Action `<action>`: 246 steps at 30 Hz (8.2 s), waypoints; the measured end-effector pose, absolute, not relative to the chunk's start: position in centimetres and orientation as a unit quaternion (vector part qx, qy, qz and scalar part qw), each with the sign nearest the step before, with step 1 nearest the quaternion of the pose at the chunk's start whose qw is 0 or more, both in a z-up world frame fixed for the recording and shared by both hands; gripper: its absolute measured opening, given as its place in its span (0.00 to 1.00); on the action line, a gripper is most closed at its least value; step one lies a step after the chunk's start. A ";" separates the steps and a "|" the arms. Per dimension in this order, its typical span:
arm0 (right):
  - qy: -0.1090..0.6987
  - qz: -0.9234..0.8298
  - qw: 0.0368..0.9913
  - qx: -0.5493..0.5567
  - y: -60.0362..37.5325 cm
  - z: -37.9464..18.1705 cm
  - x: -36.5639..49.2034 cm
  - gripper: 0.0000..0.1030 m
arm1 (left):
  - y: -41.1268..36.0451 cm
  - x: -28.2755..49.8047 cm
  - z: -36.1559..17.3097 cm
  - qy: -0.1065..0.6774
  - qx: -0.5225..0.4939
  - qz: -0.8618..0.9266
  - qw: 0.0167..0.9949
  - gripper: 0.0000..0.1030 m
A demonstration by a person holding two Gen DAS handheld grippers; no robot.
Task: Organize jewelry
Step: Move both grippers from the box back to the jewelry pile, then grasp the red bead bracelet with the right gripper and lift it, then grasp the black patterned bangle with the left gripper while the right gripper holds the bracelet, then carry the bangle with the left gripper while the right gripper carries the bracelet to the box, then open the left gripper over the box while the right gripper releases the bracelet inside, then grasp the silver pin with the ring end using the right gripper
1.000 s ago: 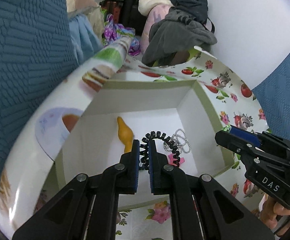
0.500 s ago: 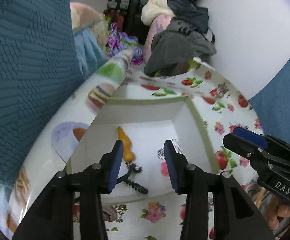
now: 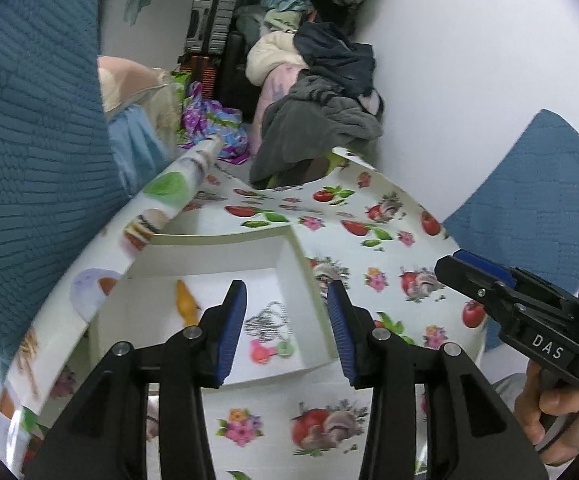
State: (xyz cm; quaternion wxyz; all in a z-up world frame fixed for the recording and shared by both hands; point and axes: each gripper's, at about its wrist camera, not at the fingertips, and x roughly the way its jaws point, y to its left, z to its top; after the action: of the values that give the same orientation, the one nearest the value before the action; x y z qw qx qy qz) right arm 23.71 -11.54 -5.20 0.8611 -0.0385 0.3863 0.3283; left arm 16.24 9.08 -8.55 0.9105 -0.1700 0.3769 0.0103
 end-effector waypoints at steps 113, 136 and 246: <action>0.520 0.300 0.800 -0.028 -19.7 -21.5 36.0 0.06 | -5.0 27.8 -23.9 0.473 -0.098 0.086 0.871 0.23; 0.538 0.285 0.793 -0.016 -21.6 -22.3 35.3 0.06 | -4.9 30.4 -27.4 0.519 -0.084 0.102 0.844 0.10; 0.516 0.263 0.810 -0.086 -12.5 -25.7 36.6 0.24 | 10.6 15.7 -16.5 0.418 -0.159 0.073 0.892 0.54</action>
State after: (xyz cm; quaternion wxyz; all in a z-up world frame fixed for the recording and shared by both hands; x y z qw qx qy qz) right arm 36.61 -12.50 -25.72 0.8103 -0.0859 0.5164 0.2633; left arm 15.75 10.63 -16.51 0.8915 -0.1591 0.4178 0.0731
